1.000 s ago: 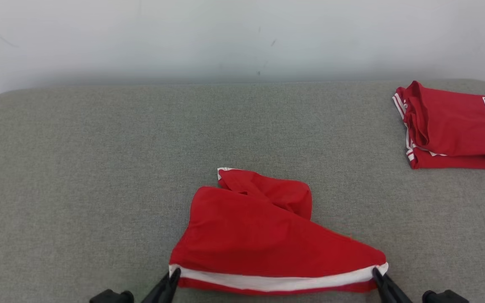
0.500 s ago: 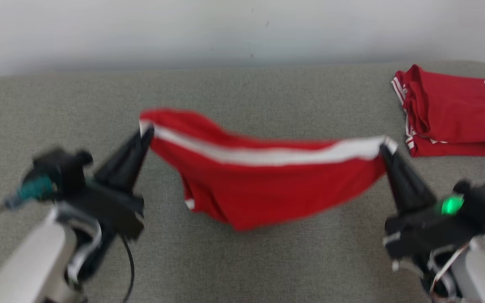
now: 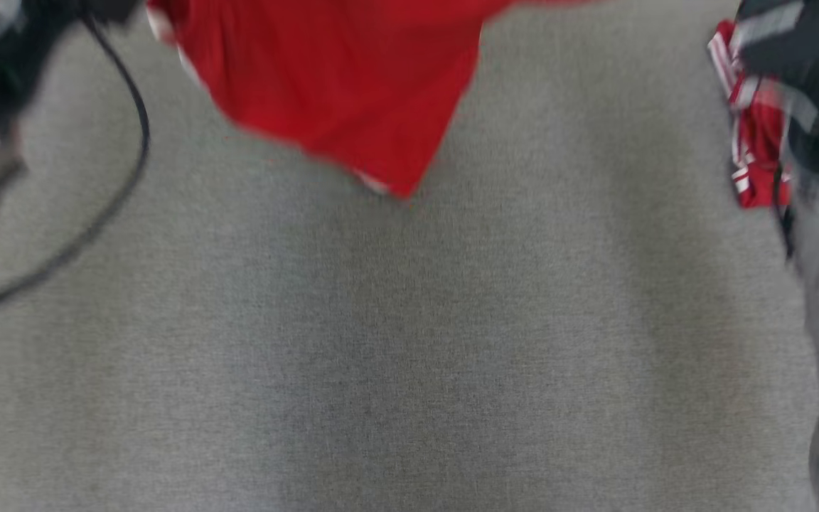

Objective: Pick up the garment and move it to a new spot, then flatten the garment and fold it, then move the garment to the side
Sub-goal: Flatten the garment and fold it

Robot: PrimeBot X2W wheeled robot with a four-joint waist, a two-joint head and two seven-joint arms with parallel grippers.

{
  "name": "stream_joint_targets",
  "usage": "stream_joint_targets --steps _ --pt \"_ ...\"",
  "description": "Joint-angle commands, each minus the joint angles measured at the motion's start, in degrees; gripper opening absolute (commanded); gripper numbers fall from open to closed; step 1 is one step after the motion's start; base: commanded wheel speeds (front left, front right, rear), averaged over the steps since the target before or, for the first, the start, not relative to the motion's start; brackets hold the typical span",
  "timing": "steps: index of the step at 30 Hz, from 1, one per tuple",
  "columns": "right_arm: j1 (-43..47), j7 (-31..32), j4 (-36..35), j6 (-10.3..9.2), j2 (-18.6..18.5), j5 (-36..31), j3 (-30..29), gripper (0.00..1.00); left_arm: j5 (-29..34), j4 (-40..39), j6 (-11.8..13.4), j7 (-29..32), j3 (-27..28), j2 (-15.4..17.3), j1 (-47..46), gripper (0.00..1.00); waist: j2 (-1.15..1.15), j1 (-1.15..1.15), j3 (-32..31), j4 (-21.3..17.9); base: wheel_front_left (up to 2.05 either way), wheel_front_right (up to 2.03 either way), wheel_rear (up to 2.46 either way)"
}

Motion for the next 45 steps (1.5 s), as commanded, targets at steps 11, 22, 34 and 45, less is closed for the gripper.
stream_joint_targets --steps 11,22,34,45 --pt "-27.67 0.38 15.12 -0.17 1.17 -1.01 0.70 0.00 -4.31 10.01 0.04 -2.58 -3.48 -1.05 -23.14 0.00 -0.01 -0.02 10.98 -0.75 0.00 0.00 0.00" --pt "-40.48 -3.40 27.94 -0.17 -0.73 -0.31 3.47 0.00 -10.32 14.67 0.05 -6.71 -9.98 -0.25 -33.84 0.00 -0.01 -0.02 15.03 -1.86 0.00 0.00 0.00" --pt "-34.50 -7.89 26.62 -0.17 -4.44 3.64 10.63 0.00 -16.72 10.96 0.05 -15.73 -16.98 0.60 -26.12 0.00 -0.01 -0.02 14.31 -1.06 0.00 0.00 0.00" --pt "-6.68 -10.61 10.88 -0.17 -11.73 8.08 12.04 0.00 -20.66 -6.95 2.33 -26.97 -18.45 8.86 1.08 0.00 -0.01 -0.02 6.70 -0.90 0.00 0.00 0.00"
